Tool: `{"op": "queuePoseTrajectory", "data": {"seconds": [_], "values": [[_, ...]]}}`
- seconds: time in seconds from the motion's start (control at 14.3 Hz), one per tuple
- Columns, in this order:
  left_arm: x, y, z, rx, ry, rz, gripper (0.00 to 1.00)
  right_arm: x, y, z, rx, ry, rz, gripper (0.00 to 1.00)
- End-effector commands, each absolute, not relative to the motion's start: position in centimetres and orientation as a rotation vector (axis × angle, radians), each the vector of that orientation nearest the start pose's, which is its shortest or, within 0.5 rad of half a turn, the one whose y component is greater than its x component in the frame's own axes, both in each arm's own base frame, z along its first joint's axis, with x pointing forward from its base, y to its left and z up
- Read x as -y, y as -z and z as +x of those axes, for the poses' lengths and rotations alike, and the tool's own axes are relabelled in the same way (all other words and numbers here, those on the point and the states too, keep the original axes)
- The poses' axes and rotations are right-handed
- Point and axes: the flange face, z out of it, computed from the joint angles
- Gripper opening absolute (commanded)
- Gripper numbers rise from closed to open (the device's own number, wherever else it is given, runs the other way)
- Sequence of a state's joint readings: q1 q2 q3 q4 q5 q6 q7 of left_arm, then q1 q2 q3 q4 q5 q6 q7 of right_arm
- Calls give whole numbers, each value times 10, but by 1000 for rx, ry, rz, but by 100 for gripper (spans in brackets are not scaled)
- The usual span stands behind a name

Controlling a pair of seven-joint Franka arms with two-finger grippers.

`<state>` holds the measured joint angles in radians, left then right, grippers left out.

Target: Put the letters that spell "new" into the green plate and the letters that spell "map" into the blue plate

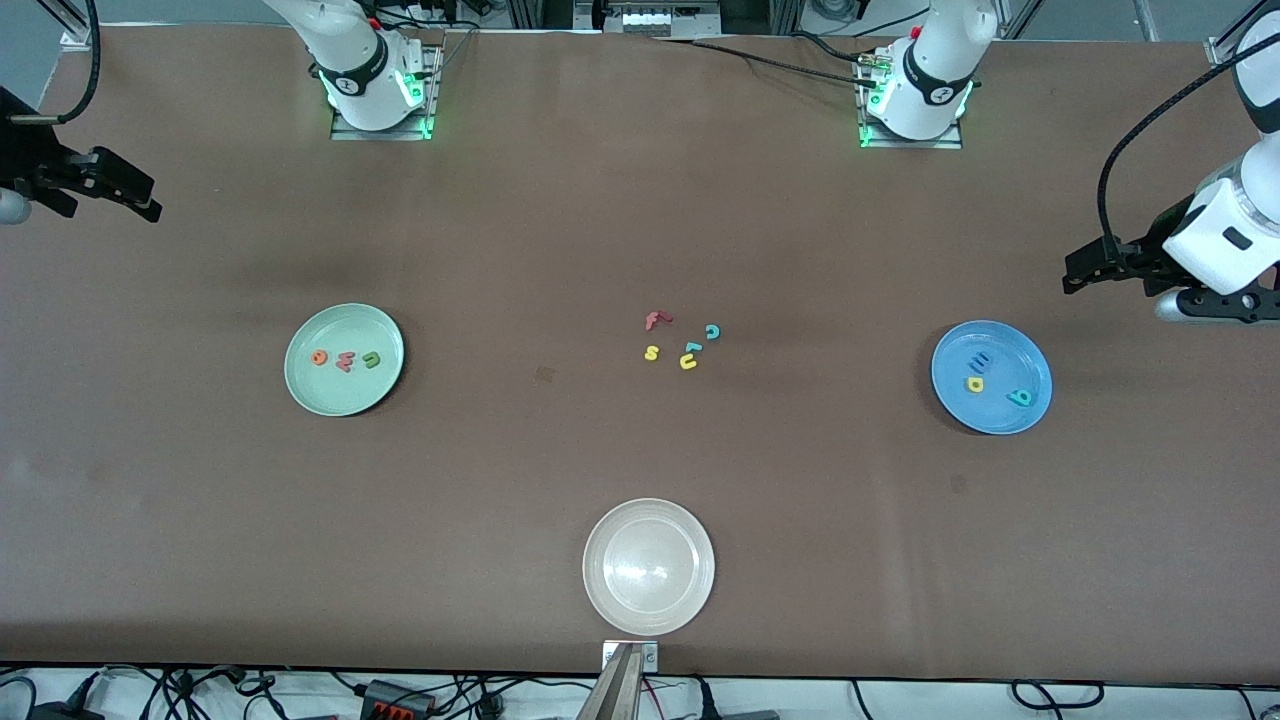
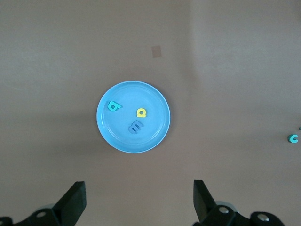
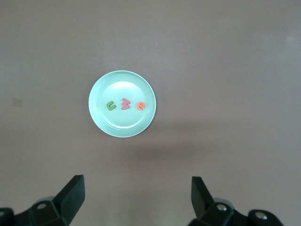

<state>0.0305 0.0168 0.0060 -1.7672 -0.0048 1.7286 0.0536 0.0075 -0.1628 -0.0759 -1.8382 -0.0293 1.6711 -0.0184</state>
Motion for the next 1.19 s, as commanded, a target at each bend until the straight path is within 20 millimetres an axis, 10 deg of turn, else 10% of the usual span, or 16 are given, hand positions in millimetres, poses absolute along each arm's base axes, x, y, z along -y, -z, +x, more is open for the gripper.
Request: {"op": "queuePoseTrajectory", "data": {"seconds": [0.0, 1.12], "values": [[-23, -536, 557, -106, -65, -3161, 100, 43, -592, 504, -66, -20, -3174, 100], [-23, -524, 563, -115, -125, -3166, 100, 43, -588, 502, -71, -59, -3173, 100]]}}
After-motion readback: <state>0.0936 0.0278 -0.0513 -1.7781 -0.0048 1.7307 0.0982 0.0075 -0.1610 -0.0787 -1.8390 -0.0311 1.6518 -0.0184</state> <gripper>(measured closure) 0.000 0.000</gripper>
